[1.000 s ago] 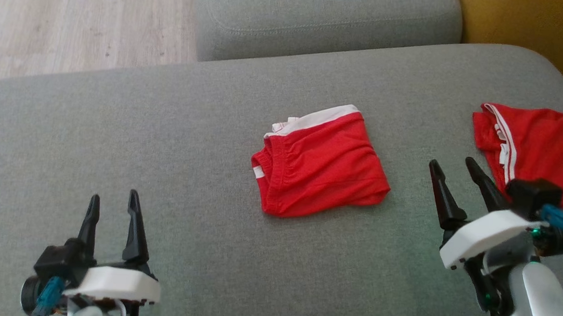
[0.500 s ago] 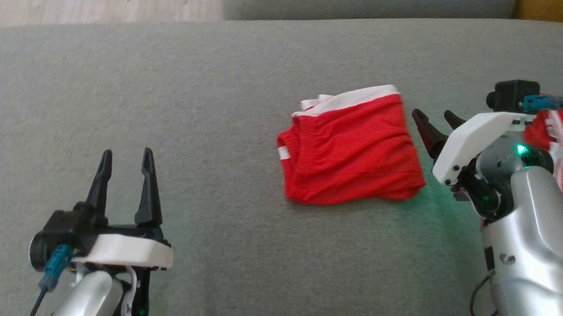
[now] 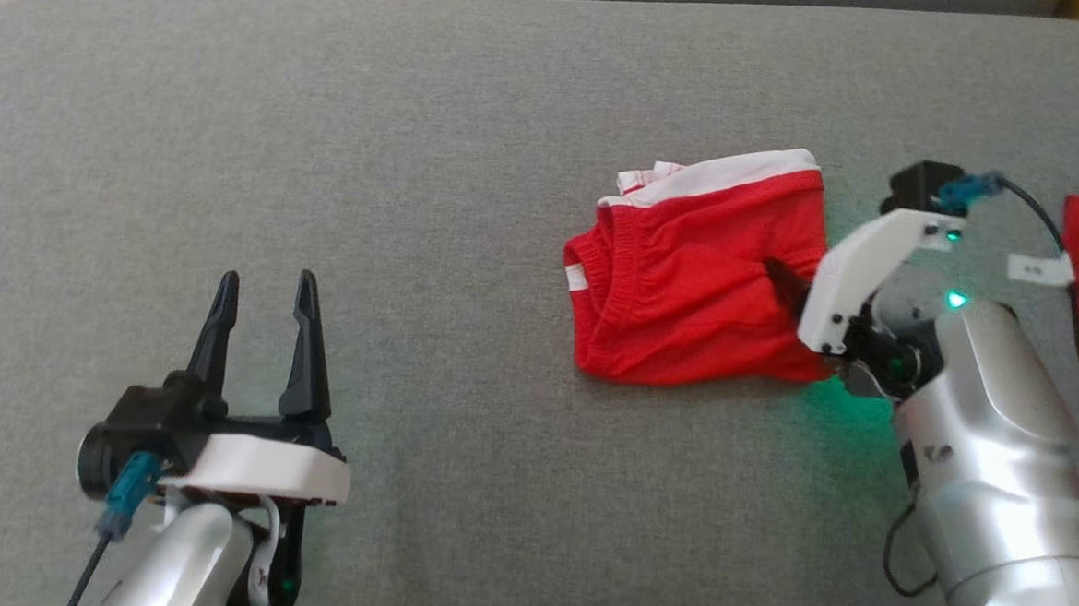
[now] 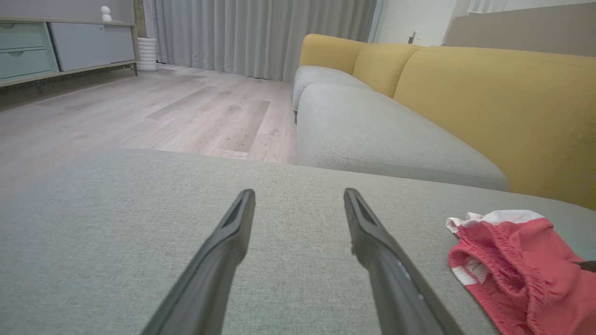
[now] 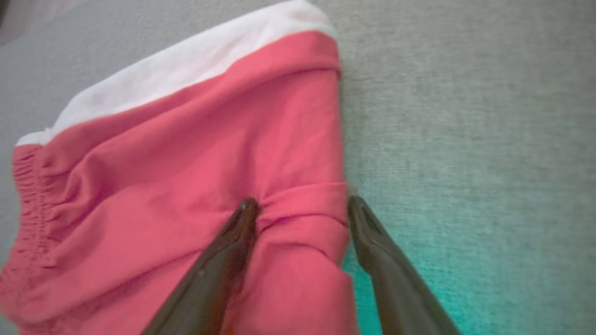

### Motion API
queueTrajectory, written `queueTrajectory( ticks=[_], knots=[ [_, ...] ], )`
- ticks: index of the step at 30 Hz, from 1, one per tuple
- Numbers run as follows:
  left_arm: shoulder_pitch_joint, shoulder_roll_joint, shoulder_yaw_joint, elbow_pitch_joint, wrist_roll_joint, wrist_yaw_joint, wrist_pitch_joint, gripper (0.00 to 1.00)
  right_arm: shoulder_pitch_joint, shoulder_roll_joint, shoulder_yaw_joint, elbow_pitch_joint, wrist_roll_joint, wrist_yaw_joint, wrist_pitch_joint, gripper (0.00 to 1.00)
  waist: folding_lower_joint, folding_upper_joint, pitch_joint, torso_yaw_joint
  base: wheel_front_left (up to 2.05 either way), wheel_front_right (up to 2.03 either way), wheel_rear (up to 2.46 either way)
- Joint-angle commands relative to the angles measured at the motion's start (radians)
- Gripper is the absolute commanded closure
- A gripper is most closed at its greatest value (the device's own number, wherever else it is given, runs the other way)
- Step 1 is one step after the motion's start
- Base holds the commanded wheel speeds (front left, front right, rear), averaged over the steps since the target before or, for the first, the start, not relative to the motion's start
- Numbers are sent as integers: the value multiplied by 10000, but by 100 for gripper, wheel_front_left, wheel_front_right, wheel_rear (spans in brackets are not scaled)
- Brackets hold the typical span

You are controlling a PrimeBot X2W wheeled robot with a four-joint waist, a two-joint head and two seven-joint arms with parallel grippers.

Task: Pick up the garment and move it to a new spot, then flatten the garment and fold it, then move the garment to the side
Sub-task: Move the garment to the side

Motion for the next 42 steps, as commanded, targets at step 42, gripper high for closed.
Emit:
queueTrajectory(
  ticks=[42],
  knots=[
    [-1803,672,324,-846,736,-283,473,0,-2795,-6899,5940,163,2321,67,-3355,75,0,0,1978,-2811,0,0,0]
  ],
)
